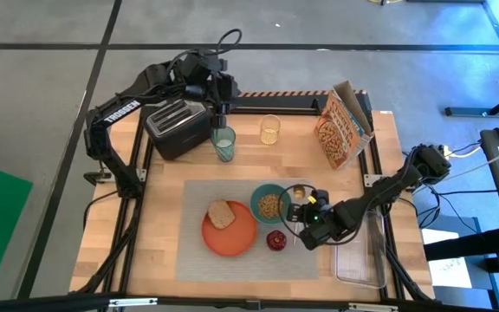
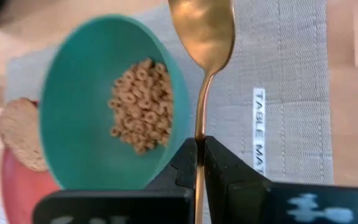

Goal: Arrange a breakfast setting
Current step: Put the spoon right next to the cereal bowl on the placemat

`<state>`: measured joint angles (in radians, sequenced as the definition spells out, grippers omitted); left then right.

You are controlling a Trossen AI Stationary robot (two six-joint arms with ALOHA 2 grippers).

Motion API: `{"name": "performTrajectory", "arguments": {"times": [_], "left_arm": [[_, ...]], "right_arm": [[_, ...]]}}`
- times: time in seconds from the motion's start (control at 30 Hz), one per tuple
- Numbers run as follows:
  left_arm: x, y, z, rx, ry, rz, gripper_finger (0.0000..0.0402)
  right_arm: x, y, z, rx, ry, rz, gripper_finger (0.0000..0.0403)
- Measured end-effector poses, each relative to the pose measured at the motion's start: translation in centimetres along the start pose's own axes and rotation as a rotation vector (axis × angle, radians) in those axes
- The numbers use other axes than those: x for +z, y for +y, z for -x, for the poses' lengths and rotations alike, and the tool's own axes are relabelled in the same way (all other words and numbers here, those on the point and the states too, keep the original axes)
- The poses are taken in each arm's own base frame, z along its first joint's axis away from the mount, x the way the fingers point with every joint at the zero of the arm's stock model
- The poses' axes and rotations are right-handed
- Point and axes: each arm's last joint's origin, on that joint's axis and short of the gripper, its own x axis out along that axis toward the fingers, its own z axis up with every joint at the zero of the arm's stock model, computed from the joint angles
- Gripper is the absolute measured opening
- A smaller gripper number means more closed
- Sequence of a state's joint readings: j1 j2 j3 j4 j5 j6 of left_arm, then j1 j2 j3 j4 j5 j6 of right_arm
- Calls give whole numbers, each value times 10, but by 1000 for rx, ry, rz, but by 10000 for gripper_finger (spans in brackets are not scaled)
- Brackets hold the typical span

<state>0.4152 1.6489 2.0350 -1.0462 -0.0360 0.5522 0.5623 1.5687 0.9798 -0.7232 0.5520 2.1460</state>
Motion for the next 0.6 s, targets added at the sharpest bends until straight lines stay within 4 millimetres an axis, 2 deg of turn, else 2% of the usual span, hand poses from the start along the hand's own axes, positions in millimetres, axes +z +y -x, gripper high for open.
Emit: {"name": "performTrajectory", "arguments": {"times": [0.6], "left_arm": [[0, 0, 0, -1, -1, -8, 170]], "right_arm": [[-15, -3, -22, -114, 130, 55, 1]]}}
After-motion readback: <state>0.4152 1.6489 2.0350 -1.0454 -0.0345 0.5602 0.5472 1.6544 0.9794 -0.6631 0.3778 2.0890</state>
